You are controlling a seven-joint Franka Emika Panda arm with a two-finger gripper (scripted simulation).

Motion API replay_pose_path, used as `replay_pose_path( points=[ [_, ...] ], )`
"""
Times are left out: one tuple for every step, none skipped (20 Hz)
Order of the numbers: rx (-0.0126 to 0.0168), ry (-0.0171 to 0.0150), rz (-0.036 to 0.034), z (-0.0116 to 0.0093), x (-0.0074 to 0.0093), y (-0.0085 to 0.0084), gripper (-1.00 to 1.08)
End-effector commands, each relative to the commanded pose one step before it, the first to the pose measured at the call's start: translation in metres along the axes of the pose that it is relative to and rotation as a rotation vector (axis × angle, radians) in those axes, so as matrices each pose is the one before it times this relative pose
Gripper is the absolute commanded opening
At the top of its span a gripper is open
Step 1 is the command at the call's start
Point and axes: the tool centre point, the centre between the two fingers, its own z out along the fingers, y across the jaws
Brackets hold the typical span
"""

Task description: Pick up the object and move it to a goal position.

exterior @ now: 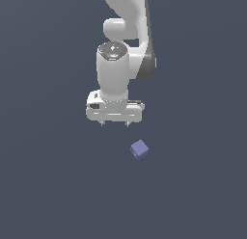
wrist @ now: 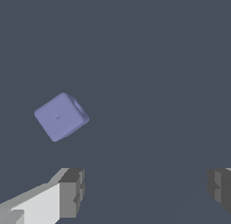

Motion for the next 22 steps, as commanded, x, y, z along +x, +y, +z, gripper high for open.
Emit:
replay_pose_path(
  points=[
    [0.00000,0.00000,0.00000,0.00000,0.00000,0.00001,1.00],
    [0.00035,-0.00063,-0.00066,0.00008,-0.00012,-0.00038,1.00],
    [0.00136,-0.00241,-0.00239,0.00059,-0.00028,-0.00138,1.00],
    [0.00210,-0.00370,-0.00359,0.00079,-0.00051,-0.00211,1.00],
    [0.00296,-0.00519,-0.00484,0.00111,-0.00071,-0.00293,1.00],
    [0.00376,-0.00655,-0.00571,0.00134,-0.00095,-0.00364,1.00],
    [0.00410,-0.00704,-0.00542,0.00135,-0.00110,-0.00383,1.00],
    [0.00331,-0.00558,-0.00343,0.00097,-0.00096,-0.00292,1.00],
    [0.00242,-0.00397,-0.00150,0.00055,-0.00080,-0.00198,1.00],
    [0.00157,-0.00247,0.00011,0.00023,-0.00060,-0.00109,1.00],
    [0.00068,-0.00094,0.00123,-0.00007,-0.00036,-0.00027,1.00],
    [-0.00018,0.00040,0.00111,-0.00019,-0.00003,0.00030,1.00],
    [-0.00057,0.00084,-0.00063,-0.00001,0.00027,0.00030,1.00],
    [-0.00051,0.00050,-0.00267,0.00031,0.00043,-0.00007,1.00],
    [-0.00038,0.00009,-0.00467,0.00061,0.00055,-0.00050,1.00],
    [-0.00030,-0.00024,-0.00672,0.00091,0.00070,-0.00091,1.00],
    [-0.00025,-0.00050,-0.00869,0.00121,0.00086,-0.00124,1.00],
    [-0.00024,-0.00069,-0.01072,0.00149,0.00105,-0.00158,1.00],
    [-0.00029,-0.00075,-0.01259,0.00176,0.00126,-0.00181,1.00],
    [-0.00039,-0.00070,-0.01458,0.00203,0.00150,-0.00202,1.00],
    [-0.00047,-0.00067,-0.01657,0.00231,0.00175,-0.00223,1.00],
    [-0.00047,-0.00072,-0.01855,0.00260,0.00199,-0.00247,1.00]
  ],
)
